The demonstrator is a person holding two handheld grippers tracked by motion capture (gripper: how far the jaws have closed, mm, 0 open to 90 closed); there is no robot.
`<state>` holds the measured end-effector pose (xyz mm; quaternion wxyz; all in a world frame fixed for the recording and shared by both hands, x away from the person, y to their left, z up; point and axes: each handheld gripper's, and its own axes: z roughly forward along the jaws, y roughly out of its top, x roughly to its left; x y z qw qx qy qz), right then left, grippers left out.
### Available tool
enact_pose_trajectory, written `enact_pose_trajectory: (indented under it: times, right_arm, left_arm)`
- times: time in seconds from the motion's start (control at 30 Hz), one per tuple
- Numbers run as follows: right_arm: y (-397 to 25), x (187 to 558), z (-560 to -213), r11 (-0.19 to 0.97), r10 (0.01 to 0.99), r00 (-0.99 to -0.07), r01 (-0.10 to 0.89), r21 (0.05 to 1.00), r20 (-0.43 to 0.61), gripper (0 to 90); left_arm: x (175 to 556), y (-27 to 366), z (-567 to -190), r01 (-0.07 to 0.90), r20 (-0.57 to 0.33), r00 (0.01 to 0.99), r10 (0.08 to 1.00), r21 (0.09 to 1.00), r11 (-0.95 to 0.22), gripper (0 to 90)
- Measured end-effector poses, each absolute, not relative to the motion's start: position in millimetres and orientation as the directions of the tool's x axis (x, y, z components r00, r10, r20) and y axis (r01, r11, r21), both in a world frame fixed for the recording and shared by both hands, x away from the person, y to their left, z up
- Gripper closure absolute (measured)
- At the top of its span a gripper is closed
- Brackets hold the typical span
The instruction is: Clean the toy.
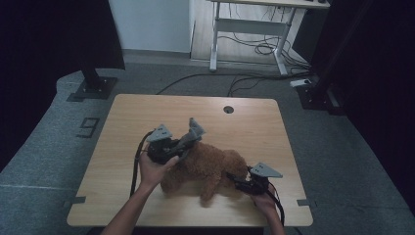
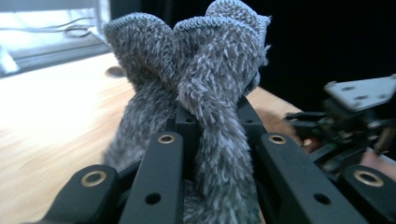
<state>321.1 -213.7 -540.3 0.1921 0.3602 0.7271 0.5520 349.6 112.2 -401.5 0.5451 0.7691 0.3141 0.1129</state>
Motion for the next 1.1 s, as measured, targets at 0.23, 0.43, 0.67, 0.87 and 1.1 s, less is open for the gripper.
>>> enact_pose_trajectory:
  times: [0.23, 0.43, 0.67, 0.87, 1.1]
  right_arm:
    - [-213.2, 320.9, -540.2, 0.135, 0.736, -0.667, 0.307, 0.942, 0.112, 37.2]
    - [-211.9, 321.4, -540.3, 0.131, 0.738, -0.665, 0.307, 0.943, 0.114, 37.0]
    - [-212.8, 321.9, -540.6, 0.129, 0.735, -0.667, 0.311, 0.942, 0.119, 36.7]
    - [-211.3, 321.6, -539.9, 0.135, 0.733, -0.670, 0.306, 0.942, 0.113, 36.5]
    - [-211.1, 321.5, -539.8, 0.133, 0.732, -0.671, 0.307, 0.942, 0.115, 36.4]
  left_arm:
    - [347.1, 53.2, -396.8, 0.331, -0.134, 0.843, 0.520, 0.893, -0.306, 76.7]
    - [353.7, 2.6, -421.7, 0.343, -0.103, 0.864, 0.493, 0.837, -0.426, 76.5]
    - [361.3, -5.3, -446.6, 0.380, -0.109, 0.851, 0.513, 0.802, -0.460, 76.8]
    - [358.4, 9.9, -445.1, 0.378, -0.103, 0.846, 0.524, 0.808, -0.452, 76.9]
    - [359.6, 49.6, -434.1, 0.389, -0.107, 0.808, 0.579, 0.835, -0.389, 77.0]
